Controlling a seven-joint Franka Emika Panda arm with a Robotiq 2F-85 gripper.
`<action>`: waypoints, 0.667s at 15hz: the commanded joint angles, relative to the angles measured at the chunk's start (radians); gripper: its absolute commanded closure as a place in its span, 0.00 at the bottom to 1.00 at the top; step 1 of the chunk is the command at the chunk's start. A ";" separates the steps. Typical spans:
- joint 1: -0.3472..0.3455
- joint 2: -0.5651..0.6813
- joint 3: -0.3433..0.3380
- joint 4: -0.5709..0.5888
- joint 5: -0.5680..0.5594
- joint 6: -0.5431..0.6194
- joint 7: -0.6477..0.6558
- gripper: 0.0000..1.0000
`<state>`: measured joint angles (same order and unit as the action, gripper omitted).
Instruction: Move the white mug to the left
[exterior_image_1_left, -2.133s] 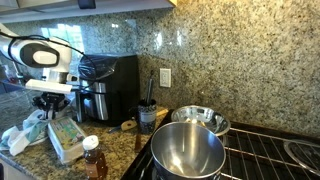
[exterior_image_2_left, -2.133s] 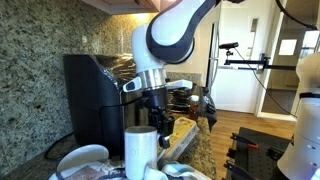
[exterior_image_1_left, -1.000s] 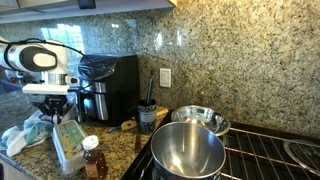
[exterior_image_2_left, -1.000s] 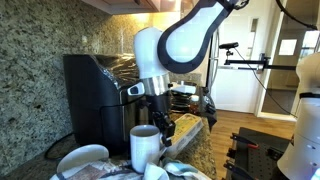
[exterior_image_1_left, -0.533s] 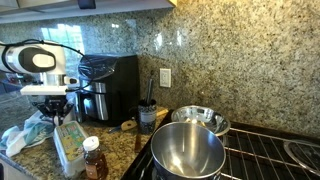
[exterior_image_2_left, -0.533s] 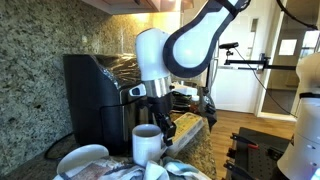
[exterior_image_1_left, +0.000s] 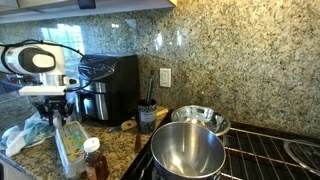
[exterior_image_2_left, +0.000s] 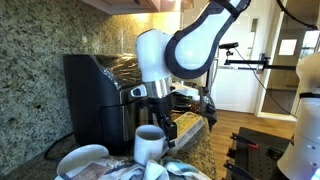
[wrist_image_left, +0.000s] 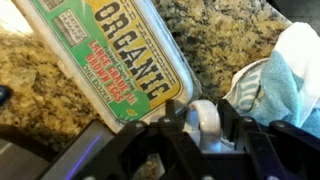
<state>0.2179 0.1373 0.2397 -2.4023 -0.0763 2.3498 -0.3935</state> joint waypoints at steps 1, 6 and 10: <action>-0.004 -0.025 -0.004 -0.026 -0.023 -0.008 0.043 0.20; -0.017 -0.030 -0.008 -0.029 0.003 -0.019 0.020 0.12; -0.047 -0.040 -0.006 -0.008 0.085 -0.066 -0.051 0.14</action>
<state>0.1919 0.1352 0.2337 -2.4145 -0.0458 2.3363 -0.3953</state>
